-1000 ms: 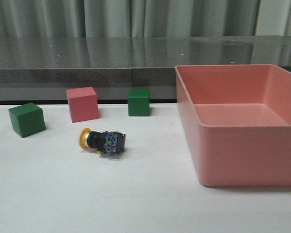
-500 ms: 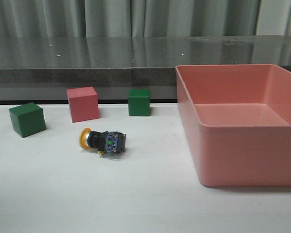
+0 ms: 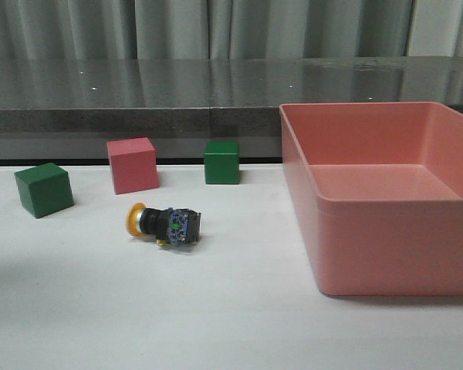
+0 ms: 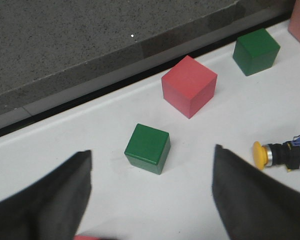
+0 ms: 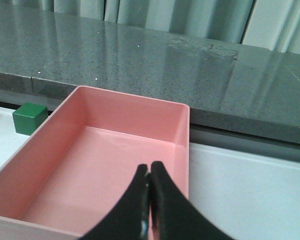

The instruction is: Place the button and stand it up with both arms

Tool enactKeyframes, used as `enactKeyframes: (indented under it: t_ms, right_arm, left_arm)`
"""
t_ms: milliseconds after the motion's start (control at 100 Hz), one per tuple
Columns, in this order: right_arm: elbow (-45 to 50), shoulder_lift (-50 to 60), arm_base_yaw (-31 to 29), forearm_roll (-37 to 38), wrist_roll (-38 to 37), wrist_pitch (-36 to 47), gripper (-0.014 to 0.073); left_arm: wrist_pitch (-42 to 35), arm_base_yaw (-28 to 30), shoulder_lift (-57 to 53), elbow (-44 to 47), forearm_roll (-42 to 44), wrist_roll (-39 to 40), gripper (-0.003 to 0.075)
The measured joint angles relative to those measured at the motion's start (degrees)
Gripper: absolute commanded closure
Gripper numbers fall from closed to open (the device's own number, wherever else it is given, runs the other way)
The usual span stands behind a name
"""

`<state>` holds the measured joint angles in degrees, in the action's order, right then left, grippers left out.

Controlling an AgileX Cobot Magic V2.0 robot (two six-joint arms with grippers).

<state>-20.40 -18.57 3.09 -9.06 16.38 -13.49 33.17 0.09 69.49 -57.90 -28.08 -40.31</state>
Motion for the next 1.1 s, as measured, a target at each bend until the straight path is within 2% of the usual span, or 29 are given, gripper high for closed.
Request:
enactKeyframes:
  t_ms: [130,230,310,450,520,640,780,890,1100]
  right_arm:
    - [0.00,0.00,0.00,0.00,0.00,0.00,0.0655]
    - [0.00,0.00,0.00,0.00,0.00,0.00,0.0655]
    - [0.00,0.00,0.00,0.00,0.00,0.00,0.0655]
    - [0.00,0.00,0.00,0.00,0.00,0.00,0.0655]
    - [0.00,0.00,0.00,0.00,0.00,0.00,0.0655]
    - [0.00,0.00,0.00,0.00,0.00,0.00,0.0655]
    - [0.00,0.00,0.00,0.00,0.00,0.00,0.0655]
    - [0.00,0.00,0.00,0.00,0.00,0.00,0.0655]
    - [0.00,0.00,0.00,0.00,0.00,0.00,0.0655]
  left_arm:
    - [-0.22,0.00,0.00,0.00,-2.25,-0.12,0.0118]
    - [-1.02,0.00,0.67,0.00,-8.84,-0.57,0.0133]
    - [-1.45,0.00,2.09,0.00,-14.09,-4.82,0.0133]
    - [-0.83,0.00,6.23,-0.13,-23.17,-18.95,0.0133]
    - [0.90,0.00,9.16,-0.13,-28.96,-29.58,0.0133]
    - [7.58,0.00,14.59,-0.23,-40.33,-50.42,0.0131]
    - [16.60,0.00,21.19,-0.43,-50.59,-67.40,0.0130]
    - [20.35,0.00,26.61,-0.58,-53.09,-75.21,0.0131]
    - [20.65,0.00,33.44,-0.63,-54.92,-78.08,0.0131]
